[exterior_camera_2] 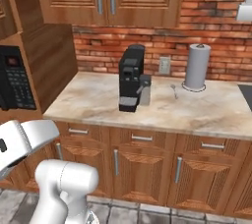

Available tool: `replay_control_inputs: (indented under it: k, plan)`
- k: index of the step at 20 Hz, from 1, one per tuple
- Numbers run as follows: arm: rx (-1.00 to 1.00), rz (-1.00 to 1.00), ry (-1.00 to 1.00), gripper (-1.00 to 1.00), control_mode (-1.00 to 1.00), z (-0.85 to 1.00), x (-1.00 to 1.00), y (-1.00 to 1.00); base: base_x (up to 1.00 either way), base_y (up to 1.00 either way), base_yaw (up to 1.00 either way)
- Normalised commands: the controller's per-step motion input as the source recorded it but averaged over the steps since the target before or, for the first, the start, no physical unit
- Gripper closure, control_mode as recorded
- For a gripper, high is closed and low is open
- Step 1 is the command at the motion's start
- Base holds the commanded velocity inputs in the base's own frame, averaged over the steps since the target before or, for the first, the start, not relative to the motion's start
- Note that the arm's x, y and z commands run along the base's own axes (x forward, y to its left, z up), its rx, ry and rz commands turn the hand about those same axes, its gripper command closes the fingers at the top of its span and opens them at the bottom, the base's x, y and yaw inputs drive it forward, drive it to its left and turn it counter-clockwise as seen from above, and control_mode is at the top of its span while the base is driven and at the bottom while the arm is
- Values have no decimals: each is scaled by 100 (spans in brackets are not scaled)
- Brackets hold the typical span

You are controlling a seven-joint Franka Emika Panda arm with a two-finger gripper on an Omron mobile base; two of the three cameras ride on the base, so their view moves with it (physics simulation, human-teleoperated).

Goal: Pick the canned food and honey bottle from the counter and place them in the cabinets closest to them.

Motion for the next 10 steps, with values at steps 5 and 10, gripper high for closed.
replay_control_inputs:
  k: [5,10]
  plan:
    - [0,0,0,-100,100,0,0,0,7,-69,0]
    - [0,0,0,-100,100,0,0,0,9,-71,0]
